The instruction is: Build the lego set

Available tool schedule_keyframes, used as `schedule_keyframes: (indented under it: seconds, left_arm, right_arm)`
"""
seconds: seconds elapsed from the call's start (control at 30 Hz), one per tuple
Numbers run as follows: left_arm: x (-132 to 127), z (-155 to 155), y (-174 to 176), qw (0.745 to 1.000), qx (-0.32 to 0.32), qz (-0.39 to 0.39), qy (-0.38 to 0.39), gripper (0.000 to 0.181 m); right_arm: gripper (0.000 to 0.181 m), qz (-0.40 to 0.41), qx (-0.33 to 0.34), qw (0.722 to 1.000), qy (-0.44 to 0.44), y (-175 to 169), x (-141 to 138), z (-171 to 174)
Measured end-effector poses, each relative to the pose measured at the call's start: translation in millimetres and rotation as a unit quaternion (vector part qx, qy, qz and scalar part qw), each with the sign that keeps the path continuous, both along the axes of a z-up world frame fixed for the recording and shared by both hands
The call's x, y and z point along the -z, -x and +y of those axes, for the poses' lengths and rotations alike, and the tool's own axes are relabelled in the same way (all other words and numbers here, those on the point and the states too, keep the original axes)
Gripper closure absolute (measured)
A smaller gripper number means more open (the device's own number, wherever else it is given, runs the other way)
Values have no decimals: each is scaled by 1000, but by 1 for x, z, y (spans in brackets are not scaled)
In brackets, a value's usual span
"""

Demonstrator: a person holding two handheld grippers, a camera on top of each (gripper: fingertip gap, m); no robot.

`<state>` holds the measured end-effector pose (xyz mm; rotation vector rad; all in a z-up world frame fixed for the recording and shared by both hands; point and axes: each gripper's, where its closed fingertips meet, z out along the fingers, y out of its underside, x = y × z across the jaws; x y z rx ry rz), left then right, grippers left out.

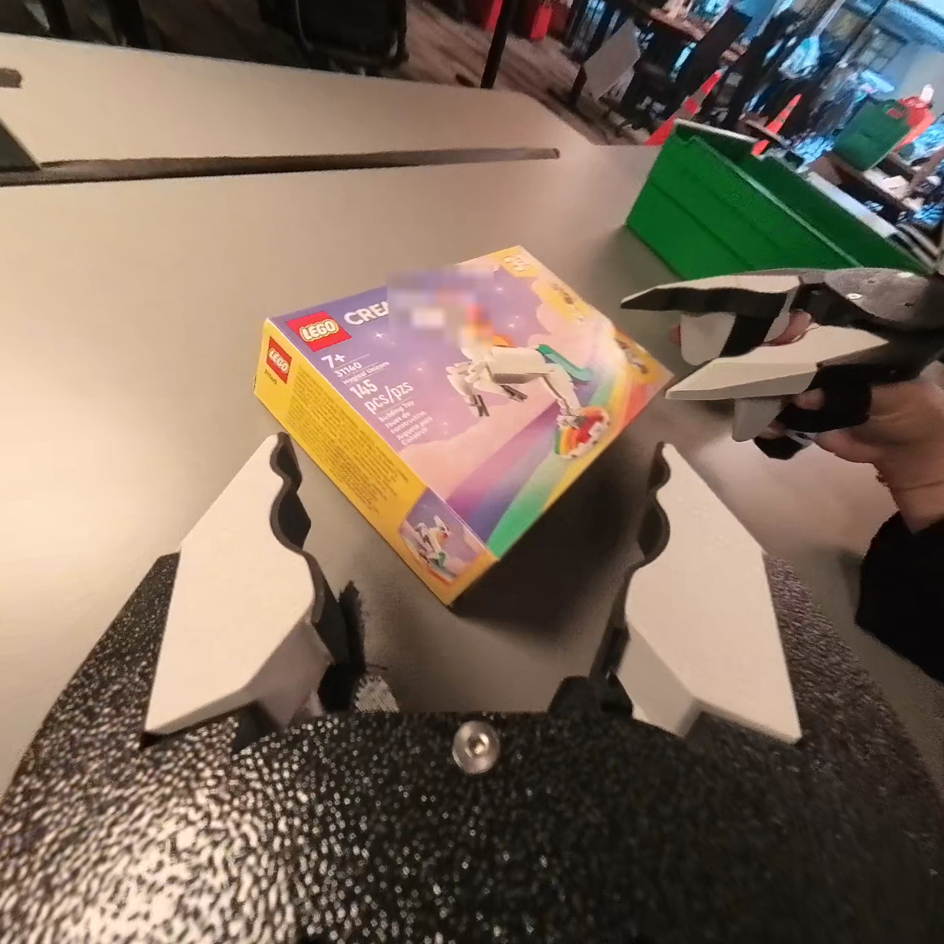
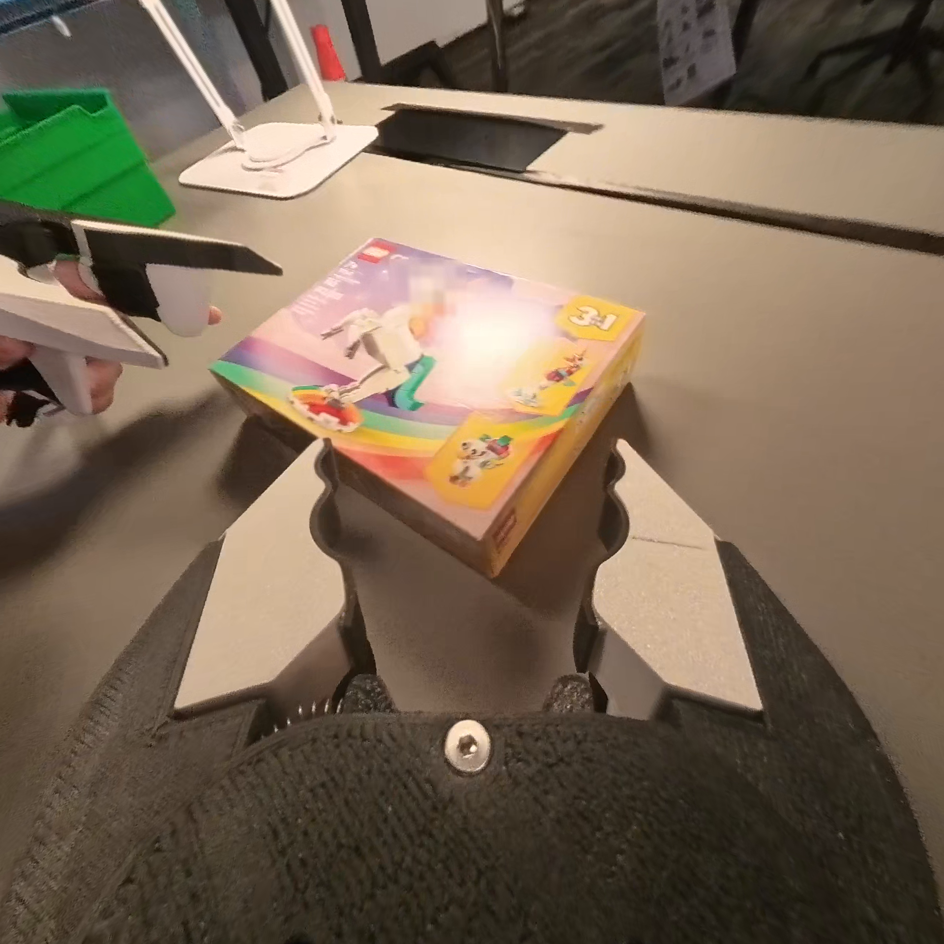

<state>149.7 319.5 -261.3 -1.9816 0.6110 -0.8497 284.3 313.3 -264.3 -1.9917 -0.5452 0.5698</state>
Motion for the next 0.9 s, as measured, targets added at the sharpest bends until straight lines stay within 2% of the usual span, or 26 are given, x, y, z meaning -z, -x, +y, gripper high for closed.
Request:
schedule_keyframes:
  seconds: [0.17,0.27,0.4,0.57,0.77,0.9]
  left_arm:
    - [5,20,-7,999,-19,-17,48,66]
    - [8,27,-3,997,-34,-29,62,83]
    - [22,27,-3,994,-31,-14,100,83]
    - [34,27,-2,993,-31,15,114,89]
    - [36,25,2,992,-17,10,125,98]
    - [35,24,-1,995,-15,8,102,95]
  right_arm:
    - [88,39,-23,994,100,-1,18,15]
    - [90,56,-32,991,116,4,18,20]
    - [97,65,-40,985,153,9,27,18]
    - [96,86,-31,978,189,10,32,17]
    - [97,85,-38,979,179,12,33,15]
    - [98,90,-39,983,154,14,32,17]
